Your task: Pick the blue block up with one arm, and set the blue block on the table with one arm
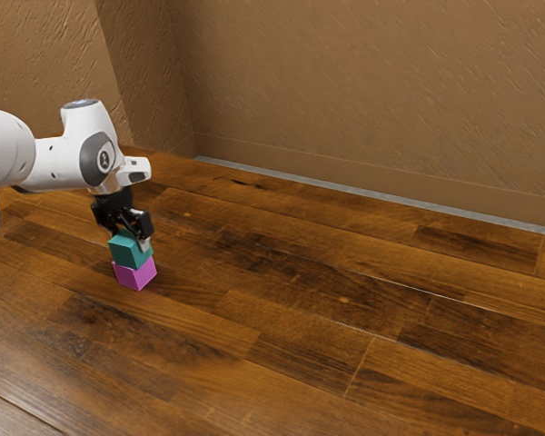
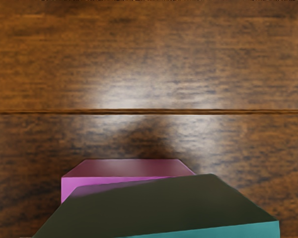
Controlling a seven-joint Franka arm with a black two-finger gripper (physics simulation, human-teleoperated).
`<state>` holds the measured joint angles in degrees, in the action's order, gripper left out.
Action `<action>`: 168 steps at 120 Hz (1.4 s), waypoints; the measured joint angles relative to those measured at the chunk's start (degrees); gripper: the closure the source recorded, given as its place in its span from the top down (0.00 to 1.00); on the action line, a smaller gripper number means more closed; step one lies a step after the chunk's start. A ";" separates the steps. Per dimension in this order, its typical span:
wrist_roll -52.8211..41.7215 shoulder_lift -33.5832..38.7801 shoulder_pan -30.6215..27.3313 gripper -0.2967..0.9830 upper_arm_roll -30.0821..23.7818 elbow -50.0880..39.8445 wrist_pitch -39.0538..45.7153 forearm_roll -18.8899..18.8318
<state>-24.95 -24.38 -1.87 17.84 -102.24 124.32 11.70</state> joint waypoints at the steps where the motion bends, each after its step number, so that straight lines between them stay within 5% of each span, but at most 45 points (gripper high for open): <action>1: 0.04 0.00 0.00 0.65 0.00 0.00 0.01 0.00; 45: 2.01 0.68 0.71 0.51 -0.28 0.79 0.65 -1.70; 117: 6.30 -10.01 7.32 0.51 -6.85 13.58 0.84 -3.64; 151: 7.09 -9.56 7.17 0.68 -6.86 13.53 0.66 -3.13; 168: 7.30 1.11 5.56 0.71 -6.86 11.07 -1.62 -4.17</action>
<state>-17.65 -23.27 3.69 10.99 -91.17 122.70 7.53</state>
